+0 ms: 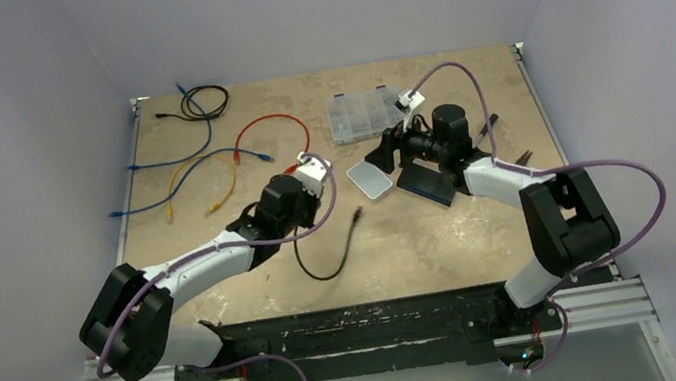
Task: Insert the plug into the switch port
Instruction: Insert the connector into the switch port.
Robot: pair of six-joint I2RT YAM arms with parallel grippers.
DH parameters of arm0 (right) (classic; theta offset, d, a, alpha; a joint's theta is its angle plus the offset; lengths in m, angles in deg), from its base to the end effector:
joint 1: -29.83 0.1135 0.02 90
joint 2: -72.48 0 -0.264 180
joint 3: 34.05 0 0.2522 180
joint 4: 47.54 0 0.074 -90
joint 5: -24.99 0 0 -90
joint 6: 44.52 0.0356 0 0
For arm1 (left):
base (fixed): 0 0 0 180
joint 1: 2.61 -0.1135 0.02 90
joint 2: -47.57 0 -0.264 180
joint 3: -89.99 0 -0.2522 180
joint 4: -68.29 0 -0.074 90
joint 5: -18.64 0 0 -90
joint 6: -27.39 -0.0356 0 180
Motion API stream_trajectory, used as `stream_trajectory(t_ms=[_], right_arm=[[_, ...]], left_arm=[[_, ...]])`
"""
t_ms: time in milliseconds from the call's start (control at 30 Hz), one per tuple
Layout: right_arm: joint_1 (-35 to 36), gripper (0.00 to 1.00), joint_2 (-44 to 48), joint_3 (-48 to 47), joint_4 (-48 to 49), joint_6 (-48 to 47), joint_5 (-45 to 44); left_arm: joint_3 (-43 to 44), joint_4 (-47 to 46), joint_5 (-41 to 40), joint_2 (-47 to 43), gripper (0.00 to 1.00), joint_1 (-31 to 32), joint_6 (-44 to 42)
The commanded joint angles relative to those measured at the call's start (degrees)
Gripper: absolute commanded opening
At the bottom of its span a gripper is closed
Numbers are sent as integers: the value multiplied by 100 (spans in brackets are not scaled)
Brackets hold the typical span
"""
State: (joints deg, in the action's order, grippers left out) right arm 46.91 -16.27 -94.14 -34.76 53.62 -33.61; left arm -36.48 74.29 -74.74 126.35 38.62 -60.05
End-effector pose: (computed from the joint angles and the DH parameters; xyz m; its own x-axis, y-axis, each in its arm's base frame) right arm 0.3157 0.1164 0.2279 -0.3622 0.0151 -0.9320 -0.6853 0.6734 0.2773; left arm 0.2198 -0.1898 0.2080 -0.4175 0.3066 -0.8554 0.6020 0.7985 -0.0076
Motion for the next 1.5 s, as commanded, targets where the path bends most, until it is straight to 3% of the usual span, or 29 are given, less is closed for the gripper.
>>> stream_trajectory(t_ms=[0, 233, 367, 567, 667, 767, 933, 1100, 1267, 1467], right_arm=[[-100, 73, -240, -194, 31, 221, -63], [-100, 73, -343, -180, 149, 237, -411], [-100, 73, -351, -159, 183, 210, -622], [-100, 73, -389, -142, 233, 228, -885], [-100, 72, -461, -98, 352, 309, -871], [-100, 72, -580, -158, 292, 285, -806], [-100, 72, -804, -342, 53, 214, -635], [-105, 70, -1120, -637, -176, 163, -396], [-100, 69, -1441, -879, -268, 93, -251], [-100, 64, -1850, -993, -342, 56, 8]], left_arm=[[204, 291, -2248, -472, 0, -301, 71], [981, 1380, -5299, -1343, 0, -406, -947], [1481, 1571, -6214, -1298, 0, -407, -1630], [1506, 778, -7862, -610, 0, -404, -2982], [1673, 1212, -7023, -359, 0, -342, -2424], [1631, 1545, -5504, -78, 0, -238, -1737], [661, 116, -2786, 101, 0, -202, -1450], [297, -893, -783, 615, 0, -203, -1274], [45, -1975, 437, 1229, 0, -204, -822], [-214, -2835, 1204, 1742, 0, -227, -410]])
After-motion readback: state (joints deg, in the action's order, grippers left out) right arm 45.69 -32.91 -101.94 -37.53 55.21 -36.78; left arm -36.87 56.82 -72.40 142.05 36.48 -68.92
